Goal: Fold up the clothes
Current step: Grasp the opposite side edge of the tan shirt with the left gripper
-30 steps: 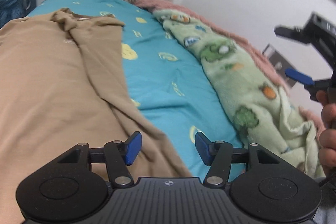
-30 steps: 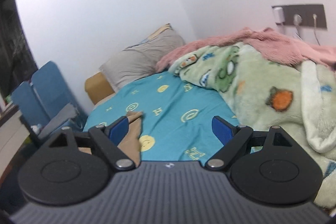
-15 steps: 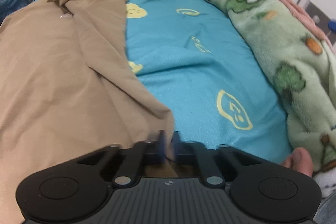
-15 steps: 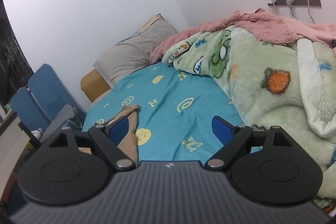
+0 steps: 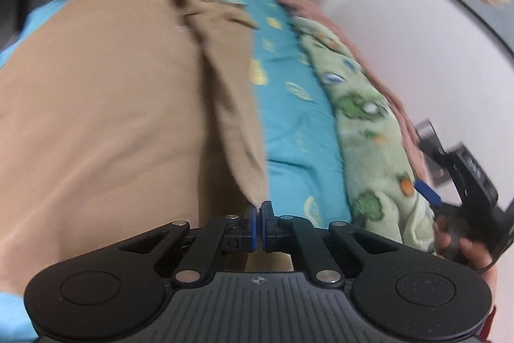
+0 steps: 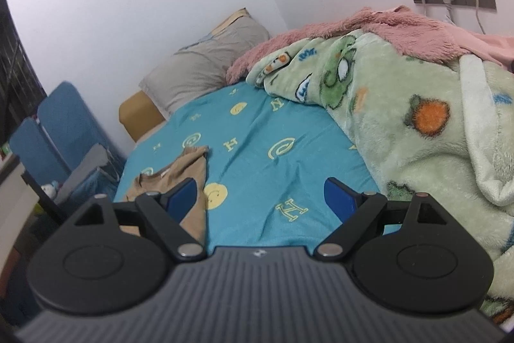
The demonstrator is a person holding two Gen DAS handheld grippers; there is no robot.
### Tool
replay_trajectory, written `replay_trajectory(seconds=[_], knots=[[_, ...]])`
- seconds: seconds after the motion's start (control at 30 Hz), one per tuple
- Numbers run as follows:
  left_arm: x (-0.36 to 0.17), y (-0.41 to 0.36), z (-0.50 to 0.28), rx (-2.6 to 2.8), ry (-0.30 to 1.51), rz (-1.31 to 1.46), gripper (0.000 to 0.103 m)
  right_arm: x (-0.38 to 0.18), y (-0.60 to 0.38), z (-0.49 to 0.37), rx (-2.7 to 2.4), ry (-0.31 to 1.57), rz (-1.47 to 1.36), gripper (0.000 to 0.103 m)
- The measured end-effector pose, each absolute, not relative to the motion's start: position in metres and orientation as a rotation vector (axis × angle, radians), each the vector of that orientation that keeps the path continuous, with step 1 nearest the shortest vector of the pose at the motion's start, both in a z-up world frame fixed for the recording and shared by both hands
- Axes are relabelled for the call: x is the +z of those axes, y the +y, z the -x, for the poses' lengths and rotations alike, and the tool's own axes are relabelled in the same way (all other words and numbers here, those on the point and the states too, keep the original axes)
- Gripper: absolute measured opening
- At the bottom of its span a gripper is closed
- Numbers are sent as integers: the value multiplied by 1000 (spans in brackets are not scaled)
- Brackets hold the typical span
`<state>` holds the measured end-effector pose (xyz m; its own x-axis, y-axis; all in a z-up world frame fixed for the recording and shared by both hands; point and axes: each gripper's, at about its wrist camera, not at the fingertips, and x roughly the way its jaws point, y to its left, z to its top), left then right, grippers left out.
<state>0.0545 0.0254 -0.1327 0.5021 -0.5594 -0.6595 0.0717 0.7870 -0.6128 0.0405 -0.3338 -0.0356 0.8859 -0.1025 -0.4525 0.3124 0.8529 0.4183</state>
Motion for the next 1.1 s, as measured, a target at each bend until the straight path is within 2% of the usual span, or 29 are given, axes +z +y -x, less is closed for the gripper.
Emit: replay_trajectory(seconds=[0.13, 0.27, 0.33, 0.37, 0.4, 0.5, 0.73, 1.1], knots=[[-160, 56, -55, -342, 1038, 595, 3, -33, -318, -44, -205, 452, -436, 87], [-176, 55, -59, -289, 1083, 479, 4, -29, -299, -44, -164, 453, -359, 87], [-173, 54, -61, -294, 1079, 453, 11, -25, -288, -43, -138, 444, -327, 87], [-170, 57, -63, -296, 1065, 450, 23, -24, -281, -44, -120, 442, -317, 87], [-166, 60, -65, -292, 1049, 447, 43, -21, -273, -47, -97, 442, -307, 87], [-154, 79, -84, -240, 980, 489, 75, -15, -248, -55, -29, 440, -277, 87], [-150, 142, -178, -48, 858, 615, 81, -28, -207, -81, 111, 486, -270, 87], [-228, 257, -350, 242, 728, 993, 82, -84, -201, -136, 81, 646, -310, 87]])
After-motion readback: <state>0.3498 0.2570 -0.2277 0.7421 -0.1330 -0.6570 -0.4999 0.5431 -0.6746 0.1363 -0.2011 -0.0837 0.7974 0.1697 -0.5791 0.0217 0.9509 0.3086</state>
